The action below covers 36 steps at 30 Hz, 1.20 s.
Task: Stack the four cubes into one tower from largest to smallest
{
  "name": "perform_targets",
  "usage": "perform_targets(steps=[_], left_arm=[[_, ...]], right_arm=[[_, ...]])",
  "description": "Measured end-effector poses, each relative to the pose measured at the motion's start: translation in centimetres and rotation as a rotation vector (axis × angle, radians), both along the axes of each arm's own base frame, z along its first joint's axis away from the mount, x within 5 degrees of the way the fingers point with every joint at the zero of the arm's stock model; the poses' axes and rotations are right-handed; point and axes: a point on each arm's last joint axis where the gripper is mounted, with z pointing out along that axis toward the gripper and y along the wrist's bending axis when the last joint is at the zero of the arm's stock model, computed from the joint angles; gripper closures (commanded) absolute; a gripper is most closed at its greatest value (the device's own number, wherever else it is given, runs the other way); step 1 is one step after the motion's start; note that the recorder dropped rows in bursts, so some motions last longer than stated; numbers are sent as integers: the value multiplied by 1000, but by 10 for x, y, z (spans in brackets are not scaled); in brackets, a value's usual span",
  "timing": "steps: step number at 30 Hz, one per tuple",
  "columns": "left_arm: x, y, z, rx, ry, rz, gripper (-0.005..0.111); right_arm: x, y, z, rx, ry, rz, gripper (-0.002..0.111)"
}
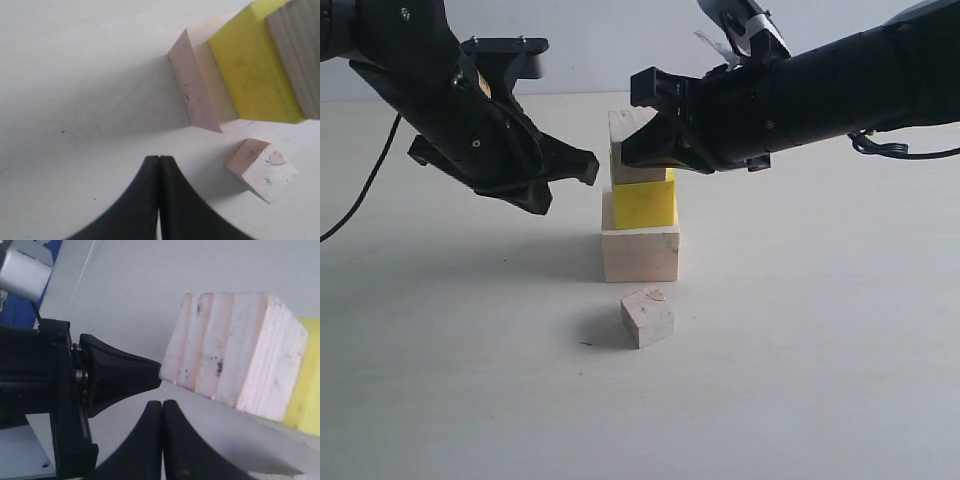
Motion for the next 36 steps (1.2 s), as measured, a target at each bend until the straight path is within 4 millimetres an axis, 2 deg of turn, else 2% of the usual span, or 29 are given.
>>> perform_targets(steps=[5, 10, 15, 19, 23, 29, 36], left_arm=[[-1, 1, 0, 7, 11, -1, 107], [-3, 2, 1, 15, 23, -8, 107], [-6, 4, 21, -28, -49, -8, 107], [-14, 10, 37, -98, -165, 3, 107], [-30, 22, 42, -164, -275, 19, 107], [-65, 46, 52, -244, -409, 36, 107], [-111, 77, 68, -355, -526, 67, 107]], right_arm=[[-5, -2, 13, 1, -37, 12, 108], [-17, -13, 35, -23, -132, -33, 108], [-40, -44, 35, -118, -237, -231, 108], [-61, -57, 33, -182, -325, -206, 108], [-72, -60, 37, -228, -393, -131, 108], [-72, -60, 35, -247, -397, -107, 108], [-65, -55, 10, -276, -291, -80, 108]])
